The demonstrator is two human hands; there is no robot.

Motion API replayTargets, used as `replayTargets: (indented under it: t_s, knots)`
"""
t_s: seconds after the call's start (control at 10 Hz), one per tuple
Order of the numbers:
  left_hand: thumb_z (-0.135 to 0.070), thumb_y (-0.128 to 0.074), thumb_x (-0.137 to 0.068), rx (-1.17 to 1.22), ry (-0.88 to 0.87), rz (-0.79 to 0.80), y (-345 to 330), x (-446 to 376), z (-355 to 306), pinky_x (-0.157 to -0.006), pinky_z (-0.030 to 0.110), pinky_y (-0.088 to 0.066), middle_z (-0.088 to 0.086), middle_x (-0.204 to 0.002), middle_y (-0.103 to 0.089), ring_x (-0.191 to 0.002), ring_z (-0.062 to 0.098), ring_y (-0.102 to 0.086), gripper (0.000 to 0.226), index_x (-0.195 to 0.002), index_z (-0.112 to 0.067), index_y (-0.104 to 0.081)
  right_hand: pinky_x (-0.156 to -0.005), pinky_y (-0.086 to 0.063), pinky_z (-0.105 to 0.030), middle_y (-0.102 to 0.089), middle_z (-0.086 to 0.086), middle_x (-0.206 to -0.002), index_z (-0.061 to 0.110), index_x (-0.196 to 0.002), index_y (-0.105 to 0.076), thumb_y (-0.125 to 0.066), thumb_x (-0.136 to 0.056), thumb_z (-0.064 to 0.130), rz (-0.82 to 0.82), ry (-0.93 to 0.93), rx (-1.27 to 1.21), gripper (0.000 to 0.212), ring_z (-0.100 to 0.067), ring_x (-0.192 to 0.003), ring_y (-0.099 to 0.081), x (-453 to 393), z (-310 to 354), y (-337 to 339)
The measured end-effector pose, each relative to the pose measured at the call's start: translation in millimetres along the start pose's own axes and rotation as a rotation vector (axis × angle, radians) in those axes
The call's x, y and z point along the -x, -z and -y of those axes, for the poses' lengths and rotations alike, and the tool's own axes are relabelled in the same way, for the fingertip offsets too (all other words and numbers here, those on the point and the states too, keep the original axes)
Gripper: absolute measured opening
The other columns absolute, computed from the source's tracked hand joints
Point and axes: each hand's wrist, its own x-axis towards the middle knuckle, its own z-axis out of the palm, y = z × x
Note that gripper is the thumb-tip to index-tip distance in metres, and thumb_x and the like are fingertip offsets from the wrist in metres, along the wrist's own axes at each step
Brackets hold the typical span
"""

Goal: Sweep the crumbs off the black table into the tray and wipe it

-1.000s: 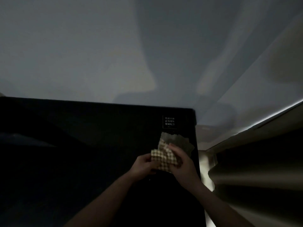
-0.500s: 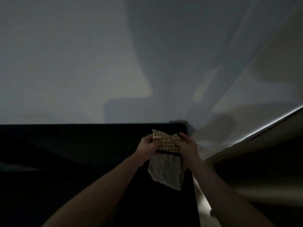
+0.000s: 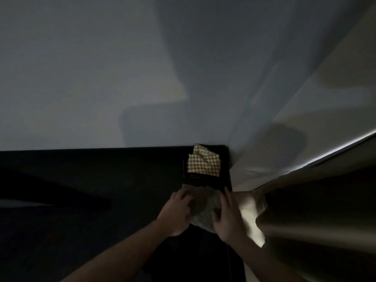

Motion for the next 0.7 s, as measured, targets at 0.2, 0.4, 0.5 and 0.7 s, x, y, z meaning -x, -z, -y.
replayTargets:
  t_s: [0.2, 0.4, 0.5, 0.7]
  knots:
    - [-0.039, -0.047, -0.095, -0.007, -0.016, -0.047, -17.2, 16.0, -14.5, -0.128, 0.044, -0.021, -0.004, -0.172, 0.001, -0.158, 0.025, -0.003, 0.073, -0.162, -0.03, -0.02, -0.109, -0.045, -0.041, -0.056, -0.015, -0.146, 0.009, -0.147, -0.054, -0.075, -0.083, 0.022, -0.057, -0.042, -0.071, 0.068, -0.027, -0.134, -0.047, 16.0, -2.2, -0.4]
    - [-0.042, -0.044, -0.096, -0.11, 0.046, -0.051, -7.2, 1.5, -37.7, -0.123, 0.047, -0.024, 0.001, -0.172, -0.001, -0.156, 0.03, -0.011, 0.075, -0.163, -0.026, -0.013, -0.104, -0.049, -0.044, -0.061, -0.018, -0.133, 0.01, -0.145, -0.056, -0.056, -0.077, 0.01, -0.049, 0.032, -0.106, 0.068, -0.04, -0.115, -0.061, -36.3, 7.6, 22.3]
    - [-0.037, -0.049, -0.094, -0.134, 0.08, -0.025, 2.4, 6.3, -40.6, -0.121, 0.047, -0.029, 0.003, -0.171, -0.006, -0.153, 0.031, -0.02, 0.076, -0.161, -0.026, -0.015, -0.109, -0.047, -0.044, -0.046, -0.017, -0.154, 0.014, -0.151, -0.05, -0.064, -0.08, 0.008, 0.026, 0.019, 0.023, 0.073, -0.038, -0.128, -0.052, -39.6, 8.7, 33.3]
    - [-0.038, -0.05, -0.094, -0.04, 0.119, -0.006, 31.2, 41.2, -31.0, -0.126, 0.048, -0.023, 0.001, -0.171, -0.009, -0.156, 0.032, -0.016, 0.074, -0.16, -0.03, -0.02, -0.117, -0.037, -0.035, -0.029, -0.017, -0.167, 0.009, -0.162, -0.029, -0.051, -0.101, 0.025, 0.125, 0.037, 0.14, 0.066, -0.036, -0.146, -0.044, -10.8, 9.4, 44.6]
